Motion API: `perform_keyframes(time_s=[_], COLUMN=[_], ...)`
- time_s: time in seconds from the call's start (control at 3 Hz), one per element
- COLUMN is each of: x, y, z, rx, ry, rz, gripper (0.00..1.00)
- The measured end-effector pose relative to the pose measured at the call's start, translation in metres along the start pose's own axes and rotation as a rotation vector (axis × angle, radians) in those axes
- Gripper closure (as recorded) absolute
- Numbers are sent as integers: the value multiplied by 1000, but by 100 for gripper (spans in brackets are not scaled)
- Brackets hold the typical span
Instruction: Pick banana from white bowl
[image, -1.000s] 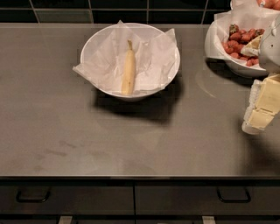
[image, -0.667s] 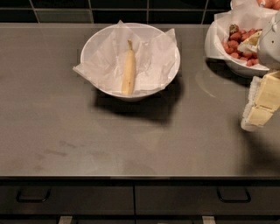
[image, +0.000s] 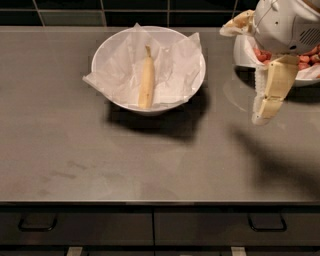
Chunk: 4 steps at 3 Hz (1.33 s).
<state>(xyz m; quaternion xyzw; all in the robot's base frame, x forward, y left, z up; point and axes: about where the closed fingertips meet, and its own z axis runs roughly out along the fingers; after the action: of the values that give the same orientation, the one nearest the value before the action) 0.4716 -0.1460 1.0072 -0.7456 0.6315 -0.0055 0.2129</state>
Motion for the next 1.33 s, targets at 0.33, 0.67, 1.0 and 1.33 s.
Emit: perform_keyframes(time_s=[0.33,0.67,1.0,1.33], x=[-37,-40,-41,-47], y=[-24,-28,-30,-52], z=[3,2,3,16], rx=[-13,5,16,9], ry=[-56,-60,-69,-114], rz=[-197,-212,-224,-332], gripper=[0,0,0,0])
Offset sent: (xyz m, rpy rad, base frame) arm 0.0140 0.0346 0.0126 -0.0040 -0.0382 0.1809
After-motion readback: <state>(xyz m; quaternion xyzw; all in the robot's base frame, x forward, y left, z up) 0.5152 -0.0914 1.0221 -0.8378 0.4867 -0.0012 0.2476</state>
